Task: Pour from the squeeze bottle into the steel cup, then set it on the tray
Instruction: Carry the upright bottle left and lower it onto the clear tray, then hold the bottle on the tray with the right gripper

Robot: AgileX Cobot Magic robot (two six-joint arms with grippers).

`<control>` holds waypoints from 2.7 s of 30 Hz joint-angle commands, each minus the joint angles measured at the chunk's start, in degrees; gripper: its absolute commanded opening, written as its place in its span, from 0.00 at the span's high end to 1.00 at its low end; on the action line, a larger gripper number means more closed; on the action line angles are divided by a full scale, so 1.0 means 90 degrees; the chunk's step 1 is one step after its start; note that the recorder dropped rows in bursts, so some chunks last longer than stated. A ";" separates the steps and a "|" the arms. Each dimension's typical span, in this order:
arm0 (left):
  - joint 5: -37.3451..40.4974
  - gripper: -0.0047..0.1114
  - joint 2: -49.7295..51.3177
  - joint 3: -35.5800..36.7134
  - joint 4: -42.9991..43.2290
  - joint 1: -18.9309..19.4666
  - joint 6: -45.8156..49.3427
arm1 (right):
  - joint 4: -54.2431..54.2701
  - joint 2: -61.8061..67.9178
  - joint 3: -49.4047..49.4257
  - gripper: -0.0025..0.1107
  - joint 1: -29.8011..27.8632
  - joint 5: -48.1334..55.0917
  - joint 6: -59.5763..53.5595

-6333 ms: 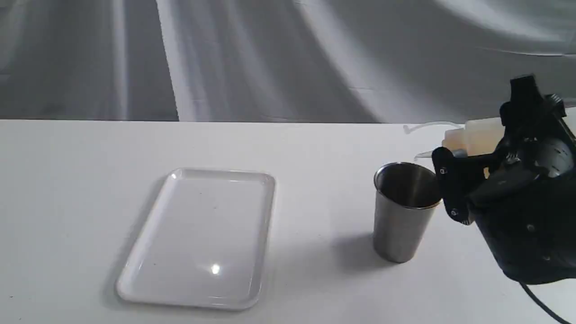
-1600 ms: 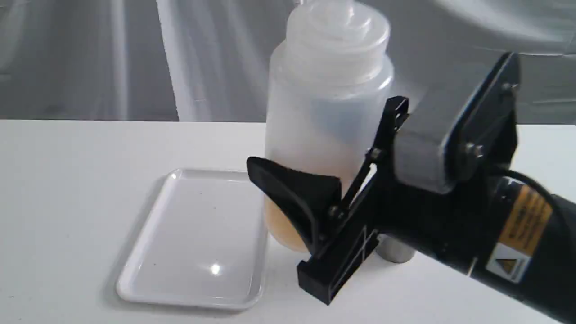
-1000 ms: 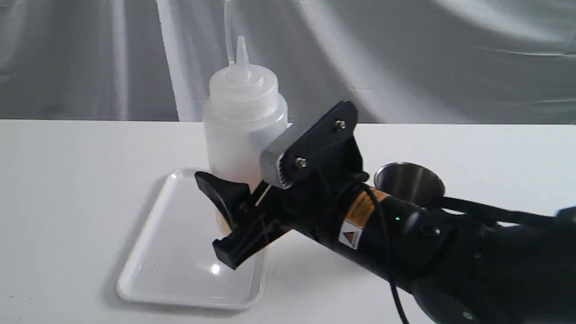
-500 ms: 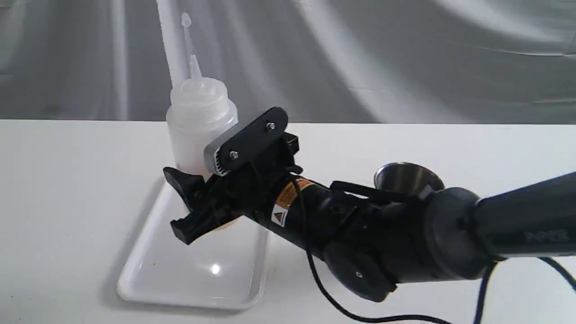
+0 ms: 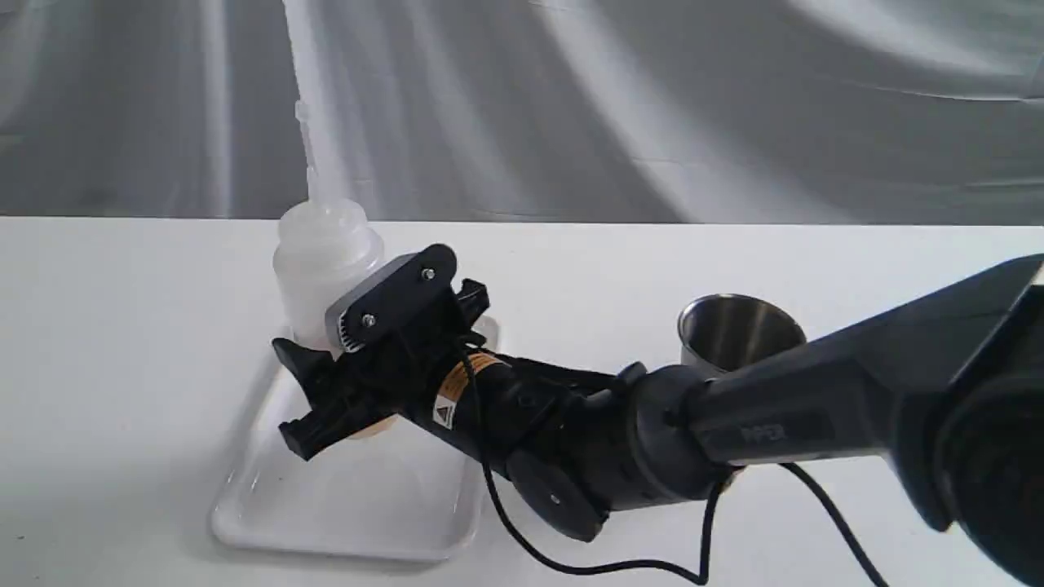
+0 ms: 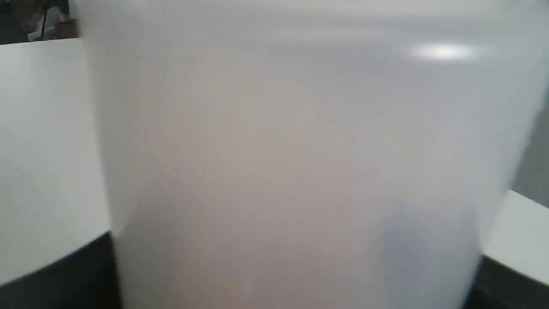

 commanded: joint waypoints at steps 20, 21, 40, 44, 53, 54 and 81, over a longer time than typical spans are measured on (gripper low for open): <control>-0.0045 0.89 -0.0016 0.0028 0.0002 -0.0033 -0.0023 | 0.0079 0.0770 -0.0964 0.98 0.0006 -0.0011 0.0163; -0.0045 0.89 -0.0016 0.0028 0.0002 -0.0033 -0.0023 | 0.0079 0.0770 -0.0964 0.98 0.0006 -0.0011 0.0163; -0.0045 0.89 -0.0016 0.0028 0.0002 -0.0033 -0.0004 | 0.0653 0.0905 -0.0964 0.98 -0.0006 0.0026 -0.0182; -0.0045 0.89 -0.0016 0.0028 0.0002 -0.0033 -0.0016 | 0.0653 0.0988 -0.0964 0.98 -0.0006 -0.0100 -0.0261; -0.0045 0.89 -0.0016 0.0028 0.0002 -0.0033 -0.0016 | 0.0653 0.0988 -0.0964 0.98 -0.0006 -0.0250 -0.0473; -0.0045 0.89 -0.0016 0.0028 0.0002 -0.0033 -0.0004 | 0.0653 0.0988 -0.0964 0.98 -0.0006 -0.0250 -0.0473; -0.0045 0.89 -0.0016 0.0028 0.0002 -0.0033 -0.0014 | 0.0653 0.1118 -0.0964 0.22 0.0019 -0.0177 -0.0391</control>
